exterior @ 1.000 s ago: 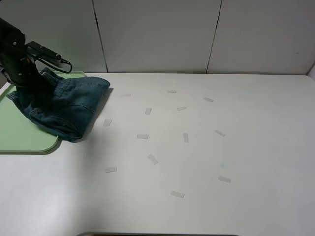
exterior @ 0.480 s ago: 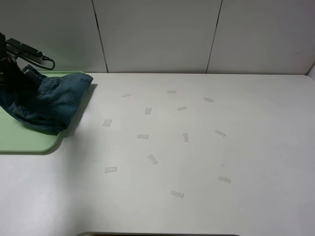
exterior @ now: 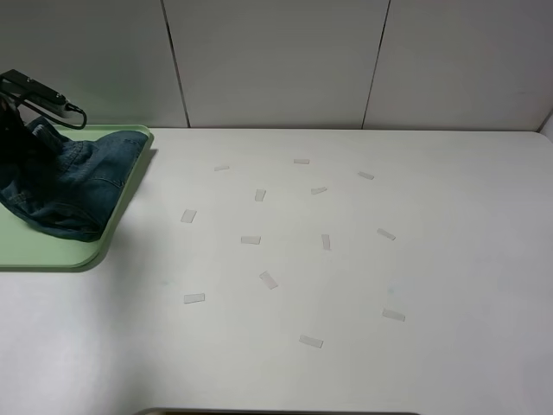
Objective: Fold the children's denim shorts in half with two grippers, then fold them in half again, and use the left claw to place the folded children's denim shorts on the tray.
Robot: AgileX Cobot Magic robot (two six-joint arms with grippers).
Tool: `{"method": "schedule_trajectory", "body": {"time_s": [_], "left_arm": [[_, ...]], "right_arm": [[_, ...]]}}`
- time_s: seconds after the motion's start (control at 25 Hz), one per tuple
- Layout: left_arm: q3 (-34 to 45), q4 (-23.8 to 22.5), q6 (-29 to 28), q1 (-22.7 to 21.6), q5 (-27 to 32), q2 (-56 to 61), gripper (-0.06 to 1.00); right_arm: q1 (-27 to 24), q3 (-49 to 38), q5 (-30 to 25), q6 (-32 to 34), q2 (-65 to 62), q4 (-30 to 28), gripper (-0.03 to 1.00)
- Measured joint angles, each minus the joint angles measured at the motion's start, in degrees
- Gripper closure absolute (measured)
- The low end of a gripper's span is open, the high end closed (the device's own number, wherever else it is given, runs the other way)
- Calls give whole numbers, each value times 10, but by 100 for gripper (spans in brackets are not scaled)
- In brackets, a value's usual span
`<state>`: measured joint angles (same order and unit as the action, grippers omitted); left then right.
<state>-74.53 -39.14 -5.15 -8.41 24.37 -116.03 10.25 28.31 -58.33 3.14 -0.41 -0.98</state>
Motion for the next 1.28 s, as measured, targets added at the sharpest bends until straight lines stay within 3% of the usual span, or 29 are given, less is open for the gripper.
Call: {"method": "schedule_trajectory", "body": {"time_s": [0.32, 0.56, 0.64, 1.0, 1.28], "left_arm": [[0, 0, 0, 0, -3, 0, 65], [0, 0, -19, 0, -24, 1, 8], [0, 0, -35, -1, -29, 1, 1], [1, 15, -53, 5, -34, 29, -3], [1, 87, -53, 32, -64, 171, -3]], "right_arm": [[0, 0, 0, 0, 0, 0, 27], [0, 0, 0, 0, 0, 0, 27], [0, 0, 0, 0, 0, 0, 27], [0, 0, 0, 0, 0, 0, 27], [0, 0, 0, 0, 0, 0, 27]]}}
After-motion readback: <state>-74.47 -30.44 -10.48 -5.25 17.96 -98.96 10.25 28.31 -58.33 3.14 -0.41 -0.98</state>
